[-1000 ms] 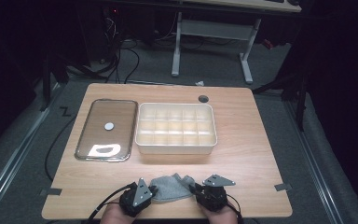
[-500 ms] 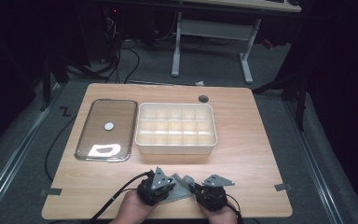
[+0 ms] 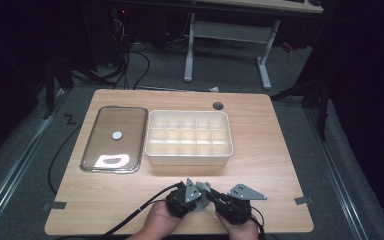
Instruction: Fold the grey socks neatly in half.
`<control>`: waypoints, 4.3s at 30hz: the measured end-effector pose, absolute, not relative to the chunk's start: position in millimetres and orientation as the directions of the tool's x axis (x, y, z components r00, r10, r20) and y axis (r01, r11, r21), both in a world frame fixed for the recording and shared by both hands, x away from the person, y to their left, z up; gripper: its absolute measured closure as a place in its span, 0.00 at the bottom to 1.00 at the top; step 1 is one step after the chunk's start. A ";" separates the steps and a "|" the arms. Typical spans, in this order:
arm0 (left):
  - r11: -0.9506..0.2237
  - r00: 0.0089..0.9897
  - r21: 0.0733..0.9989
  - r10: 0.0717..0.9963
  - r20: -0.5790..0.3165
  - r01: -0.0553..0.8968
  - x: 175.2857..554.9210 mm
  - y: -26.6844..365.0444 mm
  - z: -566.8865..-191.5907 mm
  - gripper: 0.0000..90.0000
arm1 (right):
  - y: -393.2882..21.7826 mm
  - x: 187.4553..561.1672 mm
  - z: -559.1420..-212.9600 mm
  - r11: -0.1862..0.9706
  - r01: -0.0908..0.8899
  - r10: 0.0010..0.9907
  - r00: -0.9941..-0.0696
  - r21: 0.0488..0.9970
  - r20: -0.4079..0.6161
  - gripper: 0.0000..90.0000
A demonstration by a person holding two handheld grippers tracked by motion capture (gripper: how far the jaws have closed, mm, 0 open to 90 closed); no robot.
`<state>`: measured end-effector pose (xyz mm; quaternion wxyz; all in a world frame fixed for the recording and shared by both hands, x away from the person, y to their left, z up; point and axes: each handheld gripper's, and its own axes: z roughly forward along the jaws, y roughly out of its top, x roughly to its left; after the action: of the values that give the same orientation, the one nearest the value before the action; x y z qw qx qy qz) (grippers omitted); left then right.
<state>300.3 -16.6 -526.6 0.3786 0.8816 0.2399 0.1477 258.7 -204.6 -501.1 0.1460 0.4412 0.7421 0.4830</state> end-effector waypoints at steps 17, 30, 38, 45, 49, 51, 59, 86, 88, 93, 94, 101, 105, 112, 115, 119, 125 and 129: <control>-0.423 0.784 0.805 0.616 -0.081 0.415 303.7 60.7 -515.1 0.48 | -210.0 259.4 -498.4 0.173 0.479 0.845 -0.521 0.861 0.121 0.91; -0.343 0.790 0.813 0.573 -0.216 0.471 301.5 85.7 -533.2 0.75 | -193.0 264.3 -484.8 0.277 0.475 0.866 -0.500 0.835 -0.003 0.91; -0.377 0.790 0.790 0.577 -0.208 0.483 302.8 81.3 -534.1 0.89 | -180.9 265.7 -476.8 0.341 0.467 0.867 -0.492 0.816 -0.081 0.91; -0.416 0.791 0.770 0.585 -0.181 0.483 302.7 77.1 -534.6 0.94 | -152.3 263.5 -476.0 0.453 0.429 0.820 -0.545 0.781 -0.176 0.91; -0.427 0.794 0.768 0.585 -0.169 0.478 302.4 76.4 -534.5 0.96 | -135.6 261.3 -480.6 0.498 0.413 0.787 -0.584 0.762 -0.197 0.91; -0.424 0.793 0.768 0.585 -0.173 0.480 302.1 76.3 -534.6 0.96 | -125.3 261.8 -488.5 0.533 0.410 0.764 -0.610 0.740 -0.211 0.91; -0.427 0.796 0.768 0.580 -0.172 0.477 302.3 76.4 -534.5 0.96 | -107.5 260.0 -507.8 0.607 0.406 0.707 -0.668 0.683 -0.232 0.90; -0.432 0.805 0.771 0.567 -0.171 0.468 301.6 76.1 -534.6 0.95 | -110.9 267.8 -512.1 0.505 0.468 0.745 -0.660 0.725 -0.093 0.98; -0.438 0.808 0.769 0.564 -0.168 0.466 301.6 75.8 -534.5 0.95 | -111.0 263.9 -508.1 0.515 0.444 0.731 -0.675 0.733 -0.104 0.98; -0.442 0.811 0.768 0.561 -0.166 0.463 301.3 75.4 -534.6 0.95 | -111.4 261.7 -514.8 0.524 0.447 0.719 -0.689 0.725 -0.095 0.98; -0.445 0.812 0.767 0.560 -0.165 0.462 301.2 75.3 -534.5 0.96 | -110.8 260.4 -518.0 0.522 0.451 0.717 -0.692 0.724 -0.087 0.97; -0.383 0.788 0.803 0.592 -0.166 0.457 302.4 85.1 -528.8 0.90 | -109.5 260.6 -523.5 0.511 0.454 0.713 -0.698 0.730 -0.065 0.97; -0.313 0.809 0.867 0.567 -0.157 0.387 294.3 92.0 -507.8 0.94 | -104.5 260.4 -524.4 0.509 0.448 0.700 -0.713 0.735 -0.050 0.97; -0.393 0.817 0.823 0.560 -0.139 0.410 299.7 84.3 -523.8 0.98 | -89.5 261.0 -525.0 0.509 0.441 0.673 -0.739 0.740 -0.023 0.94; -0.394 0.809 0.808 0.565 -0.163 0.438 307.1 88.1 -530.8 0.99 | -97.2 254.1 -512.5 0.487 0.425 0.664 -0.747 0.763 -0.008 0.89; -0.399 0.814 0.811 0.559 -0.154 0.428 307.0 87.5 -532.4 0.99 | -113.1 256.3 -493.3 0.443 0.408 0.713 -0.701 0.798 -0.037 0.90; -0.409 0.818 0.812 0.558 -0.138 0.416 307.1 87.8 -532.7 0.99 | -118.7 271.6 -520.6 0.498 0.487 0.732 -0.679 0.718 -0.047 0.91; -0.422 0.820 0.817 0.563 -0.104 0.394 305.8 88.8 -532.5 0.99 | -121.5 269.0 -526.2 0.457 0.489 0.748 -0.663 0.743 -0.024 0.91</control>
<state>305.8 88.8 -532.5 0.4557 0.8380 0.2853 0.0928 269.0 -121.5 -526.2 0.1767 0.3702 0.8350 0.3667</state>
